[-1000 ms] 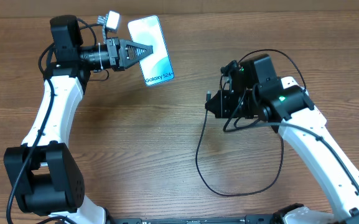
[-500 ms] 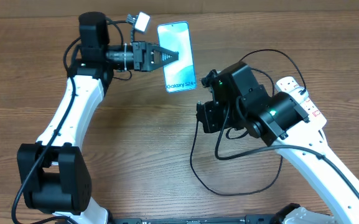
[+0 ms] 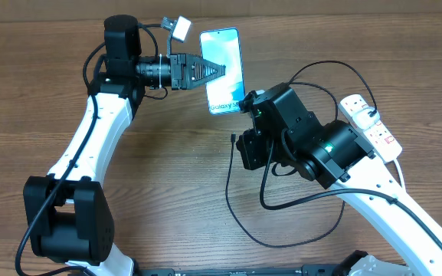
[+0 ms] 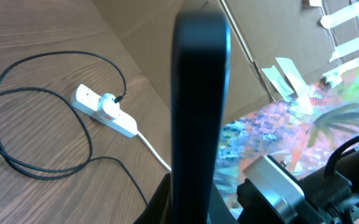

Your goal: Plug charger to phone and switch on socket

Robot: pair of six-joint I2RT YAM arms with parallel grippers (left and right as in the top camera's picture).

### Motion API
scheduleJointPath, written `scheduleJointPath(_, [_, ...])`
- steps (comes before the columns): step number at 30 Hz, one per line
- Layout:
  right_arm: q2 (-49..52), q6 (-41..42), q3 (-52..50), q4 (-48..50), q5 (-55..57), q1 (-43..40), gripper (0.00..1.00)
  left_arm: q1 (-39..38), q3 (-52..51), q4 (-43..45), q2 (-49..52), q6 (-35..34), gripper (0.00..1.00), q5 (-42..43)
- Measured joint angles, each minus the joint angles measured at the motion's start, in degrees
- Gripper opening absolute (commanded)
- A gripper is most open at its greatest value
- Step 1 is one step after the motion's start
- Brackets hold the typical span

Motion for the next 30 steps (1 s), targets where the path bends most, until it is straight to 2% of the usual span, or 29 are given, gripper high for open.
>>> scheduleJointPath(3, [0.00,2.67,0.00,-0.07,3.41,0.00,0.16,0.17,0.00,-2.51,0.00,0.52,0.04,-2.56])
scheduleJointPath(4, [0.00,3.61,0.00,-0.09,4.22,0.00,0.24,0.33,0.00,-4.57,0.00,0.81,0.04,-4.31])
scheduleJointPath(6, [0.00,5.66,0.00,-0.28,5.73,-0.02,0.48,0.94,-0.02,-9.99,0.00,1.16,0.04,-8.66])
scheduleJointPath(7, [0.02,6.69,0.00,-0.46,6.32,0.00,0.57,1.49,-0.02,-13.40,0.00,1.22,0.04,-11.61])
scheduleJointPath(9, [0.20,7.82,0.00,-0.63,6.95,0.00,0.64,2.64,-0.07,-19.98,0.00,1.38,0.04,-17.44])
scheduleJointPath(13, [2.03,9.05,0.61,-2.45,6.82,-0.39,0.75,5.03,-0.15,-27.78,0.11,2.97,0.04,-26.47])
scheduleJointPath(15, [4.87,9.16,3.26,-6.27,5.79,-1.33,0.76,6.05,-0.15,-29.00,0.11,4.35,0.04,-29.03])
scheduleJointPath(20, [16.22,8.52,17.77,-18.84,4.50,-5.31,0.79,6.88,-0.15,-30.21,0.11,5.64,0.04,-33.05])
scheduleJointPath(22, [20.81,8.26,23.78,-21.51,4.17,-6.54,0.89,7.26,-0.15,-31.50,0.11,4.98,0.04,-35.08])
scheduleJointPath(23, [23.10,8.37,26.05,-21.38,3.98,-7.13,1.00,7.34,-0.15,-32.17,0.11,4.52,0.04,-35.89])
scheduleJointPath(30, [30.73,7.80,27.30,-12.52,3.58,-7.50,0.98,9.92,-0.15,-36.46,0.11,3.65,0.04,-39.10])
